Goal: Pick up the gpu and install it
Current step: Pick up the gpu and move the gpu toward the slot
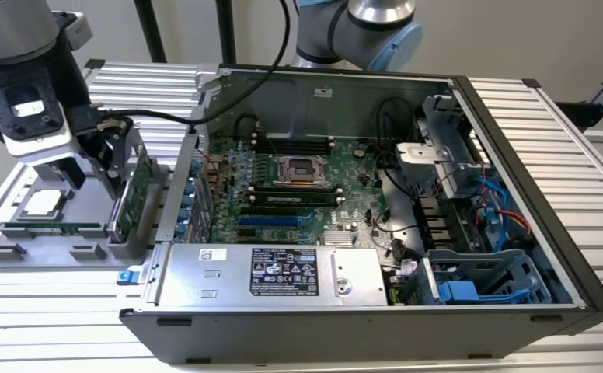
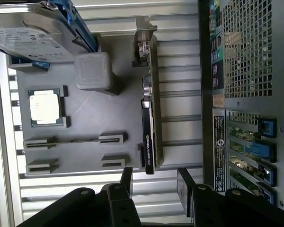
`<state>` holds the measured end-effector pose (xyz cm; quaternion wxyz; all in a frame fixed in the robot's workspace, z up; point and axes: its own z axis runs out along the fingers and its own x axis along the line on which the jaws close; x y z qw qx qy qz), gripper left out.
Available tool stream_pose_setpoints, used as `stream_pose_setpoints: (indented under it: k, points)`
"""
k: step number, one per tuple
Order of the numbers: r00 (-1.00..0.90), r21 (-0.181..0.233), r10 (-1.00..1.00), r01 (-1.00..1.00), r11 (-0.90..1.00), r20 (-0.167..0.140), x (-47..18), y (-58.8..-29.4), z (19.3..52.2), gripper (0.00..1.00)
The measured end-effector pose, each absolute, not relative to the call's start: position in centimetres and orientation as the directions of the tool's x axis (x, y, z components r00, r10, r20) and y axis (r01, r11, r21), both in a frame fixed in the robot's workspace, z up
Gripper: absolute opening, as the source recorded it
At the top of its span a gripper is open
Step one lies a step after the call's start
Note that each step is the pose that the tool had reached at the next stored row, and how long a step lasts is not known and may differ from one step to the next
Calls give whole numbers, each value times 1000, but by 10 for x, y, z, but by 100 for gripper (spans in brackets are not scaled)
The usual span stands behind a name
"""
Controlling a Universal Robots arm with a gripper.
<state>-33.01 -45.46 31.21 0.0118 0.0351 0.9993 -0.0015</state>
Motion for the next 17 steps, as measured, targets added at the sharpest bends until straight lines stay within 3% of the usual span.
stream_pose_setpoints:
  k: [17]
  points:
    - [-997,-15,70,70,997,-25,-330,-455,303,100]
